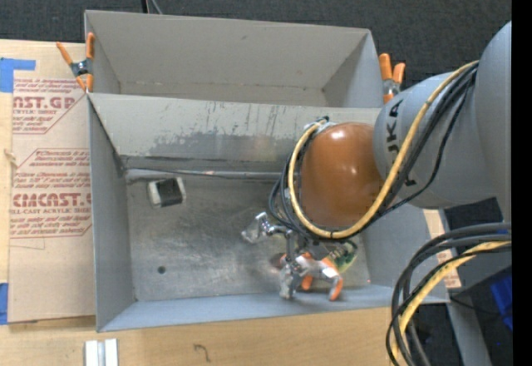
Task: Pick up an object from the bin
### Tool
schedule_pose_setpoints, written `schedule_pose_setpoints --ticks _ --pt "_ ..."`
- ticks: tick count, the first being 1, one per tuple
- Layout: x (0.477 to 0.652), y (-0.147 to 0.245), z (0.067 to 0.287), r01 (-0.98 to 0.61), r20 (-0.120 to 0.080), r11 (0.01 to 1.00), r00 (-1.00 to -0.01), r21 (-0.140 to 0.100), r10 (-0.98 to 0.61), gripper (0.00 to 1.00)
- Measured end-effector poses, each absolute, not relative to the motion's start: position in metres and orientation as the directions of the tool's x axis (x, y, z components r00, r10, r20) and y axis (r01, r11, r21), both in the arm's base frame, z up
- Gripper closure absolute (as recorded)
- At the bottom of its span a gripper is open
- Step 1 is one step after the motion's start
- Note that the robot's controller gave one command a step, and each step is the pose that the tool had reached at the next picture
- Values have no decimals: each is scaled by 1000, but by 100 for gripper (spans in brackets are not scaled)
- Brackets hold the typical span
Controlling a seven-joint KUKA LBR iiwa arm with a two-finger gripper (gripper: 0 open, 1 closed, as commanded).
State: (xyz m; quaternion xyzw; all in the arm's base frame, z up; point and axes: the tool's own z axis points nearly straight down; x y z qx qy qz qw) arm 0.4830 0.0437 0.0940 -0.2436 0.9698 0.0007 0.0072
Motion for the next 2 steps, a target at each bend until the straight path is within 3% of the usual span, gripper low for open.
schedule_pose_setpoints --ticks 1,2 --pt "483 -76 78 -598 7 801 -801 7 -598 100" --pt "483 -76 78 -599 6 801 -801 7 -599 100"
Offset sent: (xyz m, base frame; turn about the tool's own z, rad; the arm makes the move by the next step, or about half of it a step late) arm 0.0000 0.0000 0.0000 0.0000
